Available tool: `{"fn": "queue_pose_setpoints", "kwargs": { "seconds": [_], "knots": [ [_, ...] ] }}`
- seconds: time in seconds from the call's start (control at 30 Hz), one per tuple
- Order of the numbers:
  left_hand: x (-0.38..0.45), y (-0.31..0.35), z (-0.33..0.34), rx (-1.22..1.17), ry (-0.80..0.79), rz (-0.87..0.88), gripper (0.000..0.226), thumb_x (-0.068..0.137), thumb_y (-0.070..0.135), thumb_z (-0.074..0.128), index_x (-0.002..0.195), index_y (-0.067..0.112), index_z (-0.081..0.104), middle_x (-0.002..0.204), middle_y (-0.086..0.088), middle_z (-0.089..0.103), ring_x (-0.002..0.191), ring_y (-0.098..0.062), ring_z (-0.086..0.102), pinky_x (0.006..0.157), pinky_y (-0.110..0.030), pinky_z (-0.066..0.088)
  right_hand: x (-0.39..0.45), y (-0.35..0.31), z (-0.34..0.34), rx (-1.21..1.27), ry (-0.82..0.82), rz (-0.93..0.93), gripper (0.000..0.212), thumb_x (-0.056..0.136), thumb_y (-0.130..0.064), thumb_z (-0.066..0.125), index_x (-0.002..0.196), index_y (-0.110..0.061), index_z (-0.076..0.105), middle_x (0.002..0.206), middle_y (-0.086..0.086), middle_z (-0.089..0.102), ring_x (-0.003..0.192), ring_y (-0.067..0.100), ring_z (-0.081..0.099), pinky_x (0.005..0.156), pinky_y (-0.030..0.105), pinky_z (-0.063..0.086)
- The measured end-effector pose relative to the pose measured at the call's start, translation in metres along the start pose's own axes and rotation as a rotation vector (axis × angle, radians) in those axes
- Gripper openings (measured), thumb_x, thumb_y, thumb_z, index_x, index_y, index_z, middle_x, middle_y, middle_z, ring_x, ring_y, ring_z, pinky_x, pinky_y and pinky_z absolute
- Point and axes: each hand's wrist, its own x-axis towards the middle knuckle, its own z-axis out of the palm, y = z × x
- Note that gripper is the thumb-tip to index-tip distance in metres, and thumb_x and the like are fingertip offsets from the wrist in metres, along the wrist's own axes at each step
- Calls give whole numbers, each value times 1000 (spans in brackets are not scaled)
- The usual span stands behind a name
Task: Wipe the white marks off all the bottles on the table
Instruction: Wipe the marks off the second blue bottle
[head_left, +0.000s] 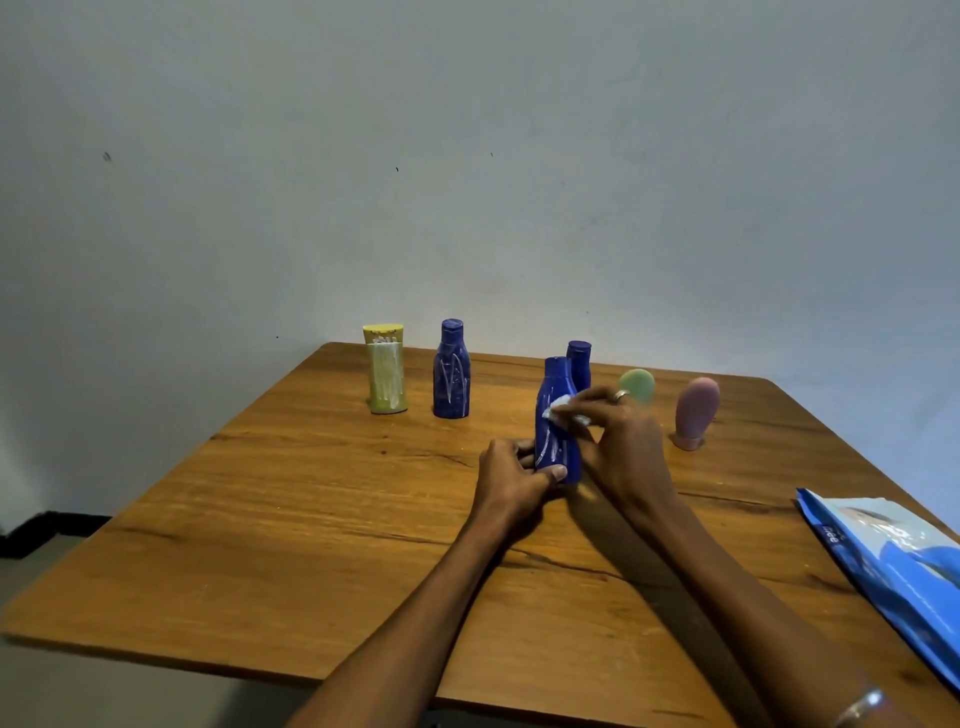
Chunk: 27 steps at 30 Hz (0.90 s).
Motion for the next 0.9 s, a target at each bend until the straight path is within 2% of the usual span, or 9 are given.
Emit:
{"fn": "queue_pose_setpoints", "kwargs": {
  "seconds": [0.07,0.17,0.3,0.43,0.47,0.57,0.67,0.73,0.9],
  "knots": [
    [-1,0,0,22,-25,30,41,85,-1,74,125,6,66,115,-8,75,100,-16,75,76,-28,63,16,-4,-7,9,72,8,30,85,-10,80,114,-14,77,116,10,69,101,15,65,81,26,57],
    [-3,2,-1,70,-27,70,37,86,0,72,122,9,67,113,-5,75,96,-10,74,68,-15,57,33,-6,-10,6,134,16,30,86,-13,81,115,-13,77,114,12,70,95,18,68,78,23,53],
    [-2,1,-1,92,-17,70,36,86,2,73,121,12,68,113,-3,75,99,-11,74,78,-25,62,27,-6,-3,-52,62,-19,26,87,-13,80,113,-16,78,116,11,66,98,13,63,80,19,50],
    [0,1,-3,123,-4,47,32,86,1,73,113,17,70,111,0,75,103,-11,72,83,-28,62,3,-15,1,-170,-189,-125,34,85,-11,80,118,-13,75,123,16,62,109,24,62,90,37,57],
    [0,1,-3,129,0,51,32,85,0,74,110,20,70,111,2,74,104,-11,71,85,-28,61,2,-17,0,-194,-229,-135,34,85,-13,80,119,-13,75,123,16,62,111,27,62,90,37,56],
    [-1,2,-2,112,5,56,34,85,3,75,115,18,70,114,-1,75,104,-11,72,89,-33,61,15,-14,-6,-184,-174,-105,29,87,-13,79,116,-12,76,119,15,64,104,25,66,83,25,49],
    [-2,2,-1,146,4,92,41,84,7,77,124,14,67,118,-3,75,104,-10,72,90,-33,61,33,-11,-15,-131,-6,-36,27,90,-17,77,116,-13,76,115,13,65,94,17,64,77,22,47],
    [-3,2,-1,168,9,111,43,84,8,77,125,14,67,119,-4,74,105,-10,72,91,-33,61,38,-11,-15,-123,39,-12,26,93,-19,74,118,-12,76,116,14,63,93,17,63,77,21,46],
    [-4,4,-1,133,14,72,38,85,2,75,121,13,68,116,-4,74,105,-12,72,90,-35,62,16,-21,-7,-196,-135,-91,31,89,-14,77,119,-10,74,120,20,60,102,29,66,84,30,55]
  ]
}}
